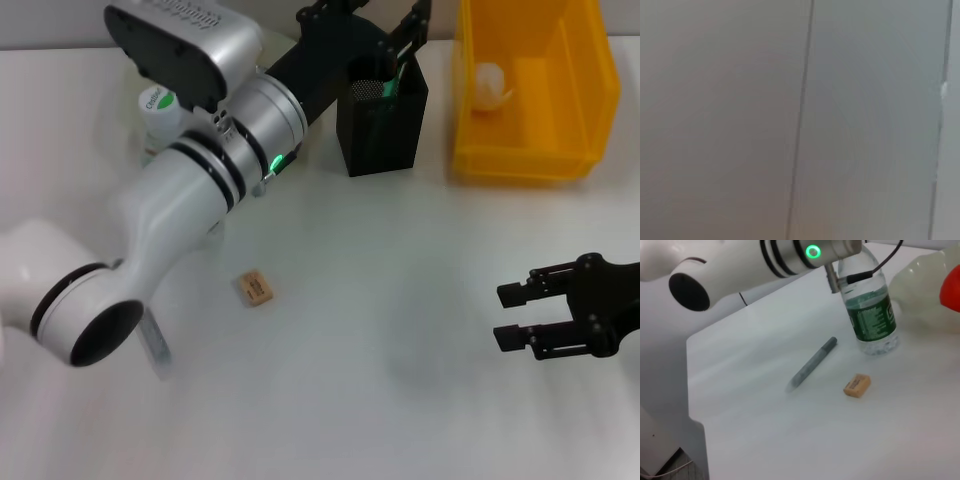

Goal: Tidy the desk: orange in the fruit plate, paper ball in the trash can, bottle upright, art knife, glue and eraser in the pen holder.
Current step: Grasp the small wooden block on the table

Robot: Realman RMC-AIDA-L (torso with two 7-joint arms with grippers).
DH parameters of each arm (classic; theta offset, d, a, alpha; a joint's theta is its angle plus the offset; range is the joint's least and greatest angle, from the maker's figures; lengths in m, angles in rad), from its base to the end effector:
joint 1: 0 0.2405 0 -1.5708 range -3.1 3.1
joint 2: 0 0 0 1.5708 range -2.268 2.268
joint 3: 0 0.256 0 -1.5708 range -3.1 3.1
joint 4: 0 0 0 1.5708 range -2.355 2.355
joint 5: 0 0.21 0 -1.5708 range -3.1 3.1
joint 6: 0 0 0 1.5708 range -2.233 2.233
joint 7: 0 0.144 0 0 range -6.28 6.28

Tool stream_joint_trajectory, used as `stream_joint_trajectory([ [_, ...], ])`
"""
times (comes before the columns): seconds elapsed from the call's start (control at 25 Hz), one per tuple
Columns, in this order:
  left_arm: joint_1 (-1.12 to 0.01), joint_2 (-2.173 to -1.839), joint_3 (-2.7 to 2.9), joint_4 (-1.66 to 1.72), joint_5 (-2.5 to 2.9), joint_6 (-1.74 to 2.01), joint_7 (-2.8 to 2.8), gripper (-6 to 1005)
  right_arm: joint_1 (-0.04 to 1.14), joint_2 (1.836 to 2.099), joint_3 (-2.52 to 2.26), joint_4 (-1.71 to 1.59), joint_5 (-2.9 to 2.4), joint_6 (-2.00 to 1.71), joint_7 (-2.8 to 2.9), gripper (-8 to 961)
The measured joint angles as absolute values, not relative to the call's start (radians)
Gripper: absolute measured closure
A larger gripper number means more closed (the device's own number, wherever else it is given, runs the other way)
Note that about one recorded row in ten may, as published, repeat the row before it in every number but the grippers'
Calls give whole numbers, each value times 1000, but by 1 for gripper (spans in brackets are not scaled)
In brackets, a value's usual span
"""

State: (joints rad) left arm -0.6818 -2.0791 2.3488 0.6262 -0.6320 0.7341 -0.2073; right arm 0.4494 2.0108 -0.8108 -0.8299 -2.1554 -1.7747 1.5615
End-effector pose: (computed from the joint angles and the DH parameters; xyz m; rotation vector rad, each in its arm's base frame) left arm -0.1293 0.3847 -0.1039 -2.1150 -0.4585 -0.9811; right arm 0.2829 0.2915 0.0283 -2.9852 0.7457 0.3894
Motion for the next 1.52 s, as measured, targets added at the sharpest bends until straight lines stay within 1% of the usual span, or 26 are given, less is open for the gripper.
stream_joint_trajectory([
  [0.2, -621, -2064, 2305, 664, -364, 819, -381, 341, 449, 2008, -810, -830, -2154, -1775, 1562, 339],
  [0.4, -553, -2037, 2169, 739, 21, 861, -642, 340, 449, 2007, -809, -830, -2154, -1773, 1561, 339],
  [0.8, -323, -1963, 1857, 1016, 778, 932, -1210, 341, 448, 2004, -801, -837, -2147, -1776, 1567, 339],
  [0.88, -288, -1959, 1799, 1054, 890, 979, -1300, 341, 451, 2005, -794, -838, -2146, -1776, 1567, 339],
  [0.96, -256, -1961, 1727, 1092, 1022, 1048, -1394, 341, 456, 2007, -786, -838, -2145, -1776, 1564, 338],
  [1.12, -220, -1981, 1593, 1143, 1247, 1170, -1536, 340, 463, 2008, -780, -837, -2145, -1776, 1564, 338],
  [1.24, -214, -1996, 1501, 1155, 1374, 1240, -1612, 340, 463, 2008, -781, -838, -2144, -1777, 1566, 338],
  [1.28, -214, -1996, 1501, 1155, 1374, 1240, -1612, 340, 463, 2008, -781, -838, -2144, -1777, 1567, 338],
  [1.32, -214, -2009, 1441, 1156, 1465, 1282, -1651, 340, 463, 2008, -781, -838, -2144, -1777, 1568, 338],
  [1.4, -219, -2019, 1411, 1156, 1544, 1299, -1683, 340, 463, 2008, -781, -837, -2144, -1778, 1569, 338],
  [1.52, -230, -2027, 1397, 1157, 1628, 1303, -1713, 341, 463, 2008, -777, -837, -2144, -1783, 1569, 338],
])
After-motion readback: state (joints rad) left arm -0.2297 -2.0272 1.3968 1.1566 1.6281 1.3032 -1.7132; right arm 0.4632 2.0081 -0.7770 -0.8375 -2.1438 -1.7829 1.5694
